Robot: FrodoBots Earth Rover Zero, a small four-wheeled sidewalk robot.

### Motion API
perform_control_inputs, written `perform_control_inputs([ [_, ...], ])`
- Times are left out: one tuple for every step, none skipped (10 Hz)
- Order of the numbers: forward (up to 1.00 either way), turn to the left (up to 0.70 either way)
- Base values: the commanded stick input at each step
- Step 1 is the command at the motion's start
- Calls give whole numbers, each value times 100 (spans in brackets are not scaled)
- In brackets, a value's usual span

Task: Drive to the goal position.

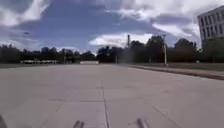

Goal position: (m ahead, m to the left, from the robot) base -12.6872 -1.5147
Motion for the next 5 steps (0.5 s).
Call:
perform_control_inputs([
  [100,0],
  [100,0],
  [100,0],
  [100,0],
  [100,0],
])
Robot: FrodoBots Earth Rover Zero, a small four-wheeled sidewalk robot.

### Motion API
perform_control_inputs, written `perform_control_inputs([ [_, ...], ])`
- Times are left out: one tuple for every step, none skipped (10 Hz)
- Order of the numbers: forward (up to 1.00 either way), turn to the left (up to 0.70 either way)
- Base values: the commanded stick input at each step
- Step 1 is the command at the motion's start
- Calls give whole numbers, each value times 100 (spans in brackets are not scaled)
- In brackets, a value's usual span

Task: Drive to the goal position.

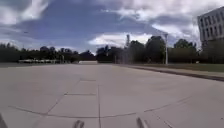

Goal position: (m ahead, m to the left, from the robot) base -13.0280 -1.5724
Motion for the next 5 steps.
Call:
perform_control_inputs([
  [100,0],
  [100,0],
  [100,0],
  [100,0],
  [100,0],
])
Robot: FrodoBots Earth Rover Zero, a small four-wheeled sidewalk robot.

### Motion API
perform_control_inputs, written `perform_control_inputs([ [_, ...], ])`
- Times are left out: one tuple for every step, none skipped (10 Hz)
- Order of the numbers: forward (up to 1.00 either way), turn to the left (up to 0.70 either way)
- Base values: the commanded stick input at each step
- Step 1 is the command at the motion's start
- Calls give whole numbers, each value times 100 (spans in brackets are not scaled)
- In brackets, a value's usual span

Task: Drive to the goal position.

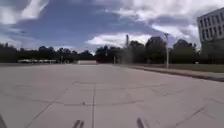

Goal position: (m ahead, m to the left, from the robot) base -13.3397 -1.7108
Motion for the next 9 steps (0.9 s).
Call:
perform_control_inputs([
  [100,0],
  [100,0],
  [100,0],
  [100,0],
  [100,0],
  [100,0],
  [100,0],
  [100,0],
  [100,0],
])
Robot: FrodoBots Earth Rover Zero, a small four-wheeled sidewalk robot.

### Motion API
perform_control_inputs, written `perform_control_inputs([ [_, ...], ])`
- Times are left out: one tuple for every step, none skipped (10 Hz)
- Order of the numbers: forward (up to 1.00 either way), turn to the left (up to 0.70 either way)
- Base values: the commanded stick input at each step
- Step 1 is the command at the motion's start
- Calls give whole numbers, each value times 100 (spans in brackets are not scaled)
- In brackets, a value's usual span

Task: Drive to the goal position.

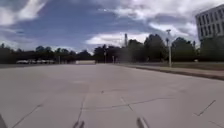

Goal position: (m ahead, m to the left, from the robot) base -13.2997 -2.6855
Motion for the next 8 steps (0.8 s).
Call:
perform_control_inputs([
  [100,0],
  [100,0],
  [100,9],
  [100,23],
  [100,31],
  [100,39],
  [100,34],
  [100,18],
])
